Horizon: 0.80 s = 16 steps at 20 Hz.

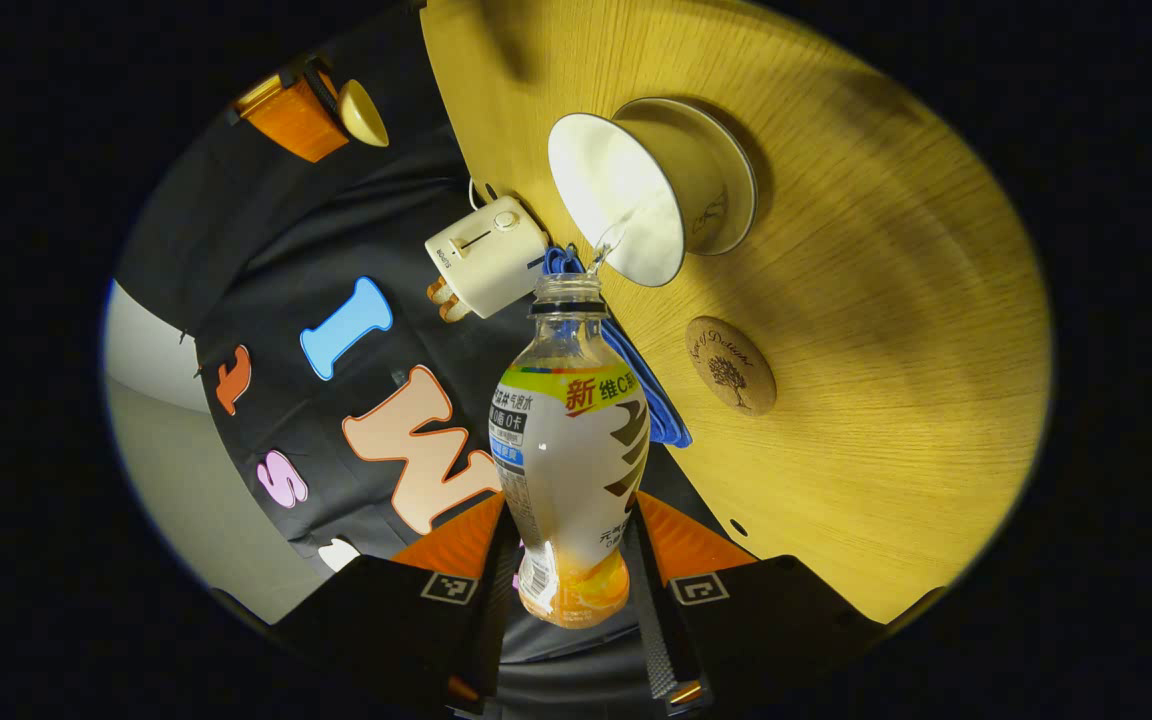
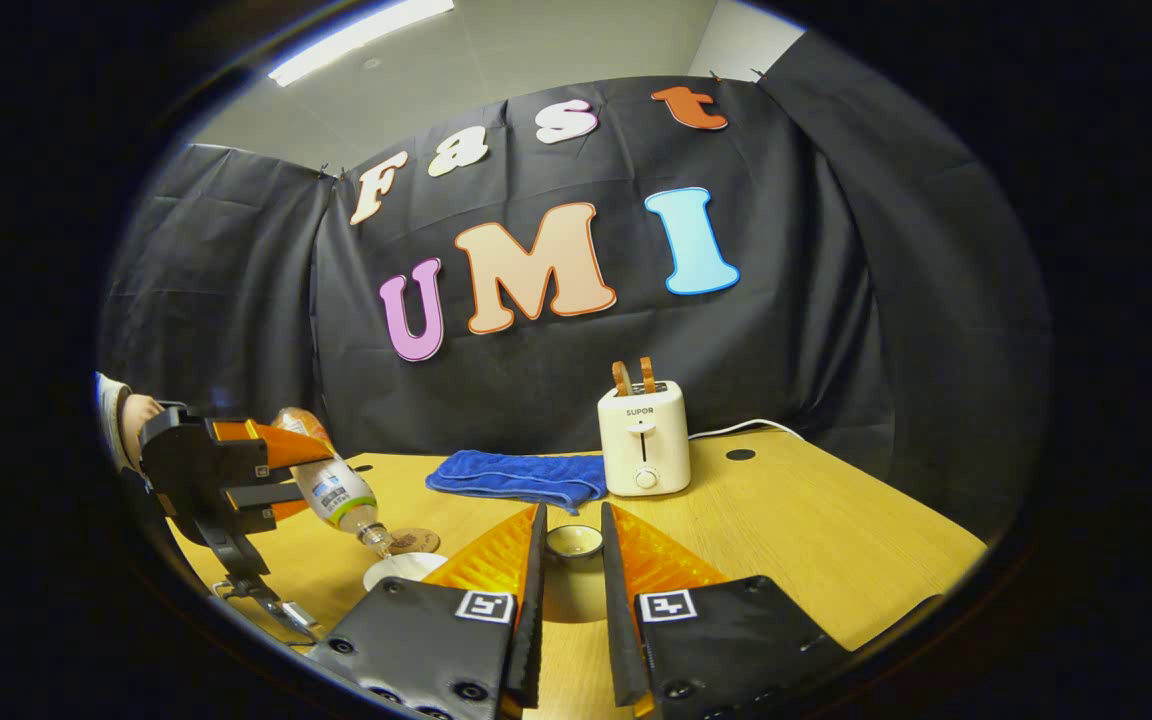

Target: Open the teacup lid with one hand, grasp the water bottle and pour water into the teacup with the other hand; after pouring, place the water bottle on the coaster and then close the teacup lid.

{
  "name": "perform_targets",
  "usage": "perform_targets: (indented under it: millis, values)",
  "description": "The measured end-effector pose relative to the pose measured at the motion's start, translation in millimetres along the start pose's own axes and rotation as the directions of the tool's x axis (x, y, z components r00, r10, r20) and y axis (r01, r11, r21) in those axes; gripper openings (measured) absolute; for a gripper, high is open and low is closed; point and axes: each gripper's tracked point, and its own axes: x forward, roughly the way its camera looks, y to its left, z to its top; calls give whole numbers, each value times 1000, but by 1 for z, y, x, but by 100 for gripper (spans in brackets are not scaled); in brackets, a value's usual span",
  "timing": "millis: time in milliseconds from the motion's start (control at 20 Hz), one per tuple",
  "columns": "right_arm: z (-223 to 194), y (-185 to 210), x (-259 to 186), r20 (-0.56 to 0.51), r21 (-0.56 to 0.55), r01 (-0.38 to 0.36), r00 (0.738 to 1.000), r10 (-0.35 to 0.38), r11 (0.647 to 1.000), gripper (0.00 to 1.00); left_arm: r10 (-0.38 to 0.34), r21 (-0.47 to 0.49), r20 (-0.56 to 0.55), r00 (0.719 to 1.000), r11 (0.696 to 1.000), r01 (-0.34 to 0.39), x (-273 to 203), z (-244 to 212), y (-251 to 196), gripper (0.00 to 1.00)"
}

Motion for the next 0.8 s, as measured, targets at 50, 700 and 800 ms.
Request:
perform_targets:
  millis: [50, 700, 800]
  values:
    - [1, 0, 0, 1, 3, -3, 1000, 3, 1000, 31, -4, -1, 1, 1000, 1000, 4, 1, 1, -1, 55]
    - [-4, 1, 2, -9, 11, -5, 1000, 5, 1000, 31, -60, -49, 17, 998, 997, 61, -2, 5, -17, 54]
    - [-6, 2, 3, -14, 6, -7, 1000, 7, 1000, 30, -79, -98, 22, 997, 992, 81, -3, 8, -26, 54]
